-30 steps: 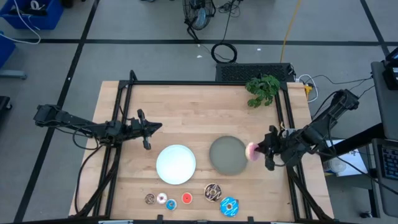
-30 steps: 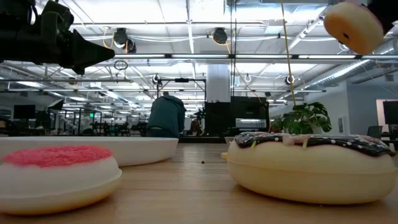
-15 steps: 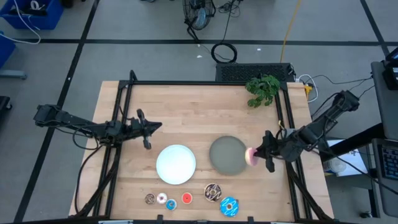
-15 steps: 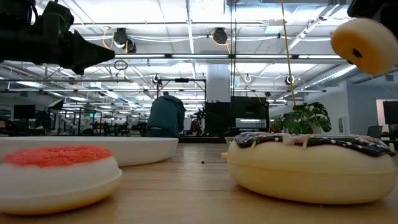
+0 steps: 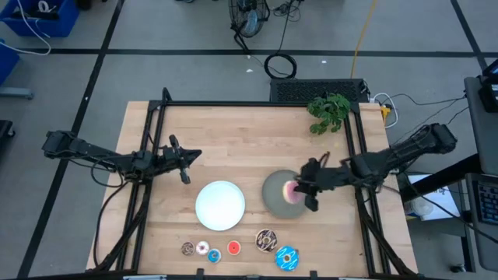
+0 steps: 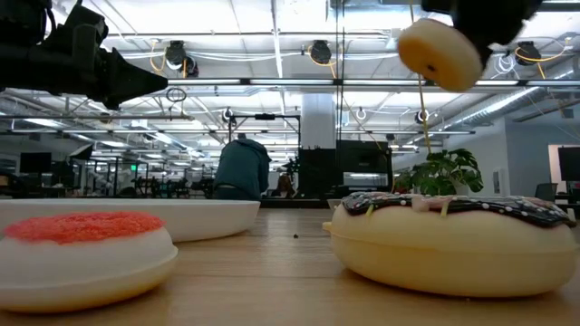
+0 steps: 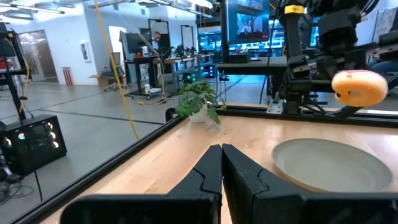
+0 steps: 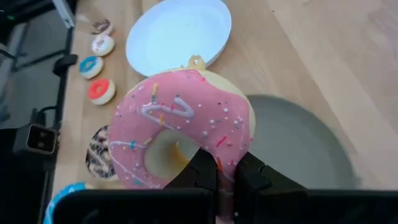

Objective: Pick & Place donuts
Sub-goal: Put the large pink donut on the brown plate

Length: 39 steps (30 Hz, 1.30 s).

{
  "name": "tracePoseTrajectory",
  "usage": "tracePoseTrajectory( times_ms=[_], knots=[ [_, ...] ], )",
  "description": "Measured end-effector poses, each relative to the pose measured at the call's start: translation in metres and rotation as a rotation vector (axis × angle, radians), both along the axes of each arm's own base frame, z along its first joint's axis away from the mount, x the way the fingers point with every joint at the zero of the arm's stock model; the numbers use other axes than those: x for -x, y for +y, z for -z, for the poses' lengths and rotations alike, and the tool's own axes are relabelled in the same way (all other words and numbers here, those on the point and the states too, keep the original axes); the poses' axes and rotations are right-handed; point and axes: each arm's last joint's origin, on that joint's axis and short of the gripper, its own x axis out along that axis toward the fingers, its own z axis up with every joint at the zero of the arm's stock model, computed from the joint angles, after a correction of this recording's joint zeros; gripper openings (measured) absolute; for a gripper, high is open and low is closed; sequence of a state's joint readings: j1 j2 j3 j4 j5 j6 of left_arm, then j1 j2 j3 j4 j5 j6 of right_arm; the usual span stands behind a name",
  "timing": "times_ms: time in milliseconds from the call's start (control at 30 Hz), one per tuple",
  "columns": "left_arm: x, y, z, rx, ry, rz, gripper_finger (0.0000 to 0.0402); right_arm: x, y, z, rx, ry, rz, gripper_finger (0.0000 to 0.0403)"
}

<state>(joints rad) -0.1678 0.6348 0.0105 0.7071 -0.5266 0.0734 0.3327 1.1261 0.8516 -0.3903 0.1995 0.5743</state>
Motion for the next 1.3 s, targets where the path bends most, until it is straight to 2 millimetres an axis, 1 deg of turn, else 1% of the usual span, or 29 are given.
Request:
tracePoseTrajectory(
  times_ms=[133, 233, 333, 400, 500, 667, 867, 1000, 1167, 1300],
  knots=[
    [0.0, 0.0, 0.0, 0.0, 0.0, 0.0, 0.0017, -0.031, 0.002, -0.011, 0.046, 0.095, -0.049, 0.0009],
    [0.0, 0.0, 0.0, 0.0, 0.0, 0.0, 0.0017, -0.051, 0.002, -0.027, 0.064, 0.173, -0.061, 0.0008],
    [0.0, 0.0, 0.0, -0.001, 0.0, 0.0, 0.0017, -0.064, 0.002, -0.04, 0.1, 0.284, -0.06, 0.0008],
    [0.0, 0.0, 0.0, -0.001, 0.001, 0.0, 0.0017, -0.071, 0.0, -0.048, 0.102, 0.326, -0.068, 0.0009],
    [0.0, 0.0, 0.0, -0.002, 0.002, 0.0, 0.0017, -0.077, -0.008, -0.052, 0.09, 0.366, -0.086, 0.0008],
    [0.0, 0.0, 0.0, -0.002, 0.002, 0.0, 0.0017, -0.078, -0.027, -0.039, 0.043, 0.425, -0.06, 0.0008],
    [0.0, 0.0, 0.0, -0.002, 0.002, 0.0, 0.0017, -0.076, -0.035, -0.016, 0.01, 0.464, -0.102, 0.0009],
    [0.0, 0.0, 0.0, -0.002, 0.002, 0.0, 0.0017, -0.079, -0.038, -0.002, 0.016, 0.421, -0.106, 0.0008],
    [0.0, 0.0, 0.0, -0.002, 0.001, 0.0, 0.0017, -0.076, -0.039, 0.026, -0.021, 0.417, -0.124, 0.0009],
    [0.0, 0.0, 0.0, -0.001, 0.002, 0.0, 0.0017, -0.067, -0.044, 0.048, -0.06, 0.472, -0.056, 0.0009]
  ],
)
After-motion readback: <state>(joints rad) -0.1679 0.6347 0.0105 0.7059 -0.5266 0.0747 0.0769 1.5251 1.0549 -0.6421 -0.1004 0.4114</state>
